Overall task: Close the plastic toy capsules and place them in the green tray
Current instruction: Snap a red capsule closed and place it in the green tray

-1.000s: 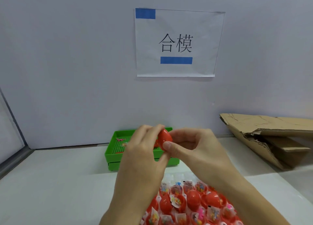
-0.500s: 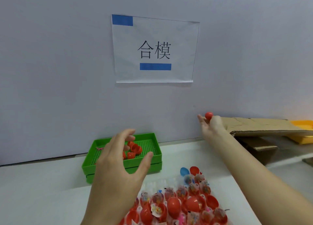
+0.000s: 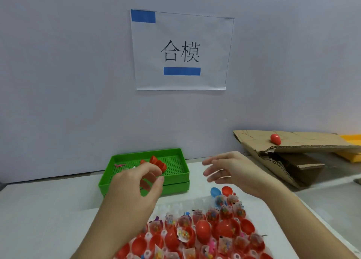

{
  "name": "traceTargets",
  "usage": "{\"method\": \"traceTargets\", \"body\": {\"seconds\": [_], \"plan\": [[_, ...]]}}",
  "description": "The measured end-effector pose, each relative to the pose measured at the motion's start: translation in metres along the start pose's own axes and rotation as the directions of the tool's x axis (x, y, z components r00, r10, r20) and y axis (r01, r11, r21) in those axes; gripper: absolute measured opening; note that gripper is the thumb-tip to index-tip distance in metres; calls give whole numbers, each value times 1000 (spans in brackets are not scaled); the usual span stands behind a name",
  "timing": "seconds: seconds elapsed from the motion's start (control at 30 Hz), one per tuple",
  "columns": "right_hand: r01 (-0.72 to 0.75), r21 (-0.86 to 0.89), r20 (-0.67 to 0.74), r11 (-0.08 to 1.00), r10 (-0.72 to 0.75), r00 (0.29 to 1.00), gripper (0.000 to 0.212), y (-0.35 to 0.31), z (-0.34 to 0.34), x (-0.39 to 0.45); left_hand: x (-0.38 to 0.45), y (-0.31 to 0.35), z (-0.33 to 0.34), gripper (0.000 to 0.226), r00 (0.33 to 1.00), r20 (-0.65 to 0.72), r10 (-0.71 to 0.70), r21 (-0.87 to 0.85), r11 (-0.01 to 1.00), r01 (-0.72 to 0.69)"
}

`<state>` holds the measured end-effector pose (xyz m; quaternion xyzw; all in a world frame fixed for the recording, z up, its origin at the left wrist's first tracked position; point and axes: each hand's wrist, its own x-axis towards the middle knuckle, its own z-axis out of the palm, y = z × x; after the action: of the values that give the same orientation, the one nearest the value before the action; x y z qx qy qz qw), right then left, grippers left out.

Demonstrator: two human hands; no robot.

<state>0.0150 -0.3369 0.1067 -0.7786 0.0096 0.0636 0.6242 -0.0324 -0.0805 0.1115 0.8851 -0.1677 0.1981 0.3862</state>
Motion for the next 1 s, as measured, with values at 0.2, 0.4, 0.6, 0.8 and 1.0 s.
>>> {"method": "traceTargets", "body": {"seconds": [0.2, 0.4, 0.6, 0.8, 1.0], "plan": [[108, -317, 175, 942, -54, 983, 27, -8, -4, -35, -2, -5, 3, 13, 983, 186, 5, 48, 999, -14], [143, -358, 136, 923, -100, 986, 24, -10, -6, -36, -2, -6, 6, 19, 970, 242, 20, 53, 998, -34], [155, -356, 142, 922, -111, 984, 22, -5, -2, -30, -2, -7, 12, 19, 964, 265, 11, 64, 998, -29], [192, -395, 181, 898, -129, 975, 14, -2, -2, -28, -3, -11, 16, 17, 962, 274, -3, 67, 998, -16], [219, -542, 171, 811, -149, 974, 16, 4, 4, -20, -5, -22, 19, 12, 938, 341, -70, 129, 991, 27]]}}
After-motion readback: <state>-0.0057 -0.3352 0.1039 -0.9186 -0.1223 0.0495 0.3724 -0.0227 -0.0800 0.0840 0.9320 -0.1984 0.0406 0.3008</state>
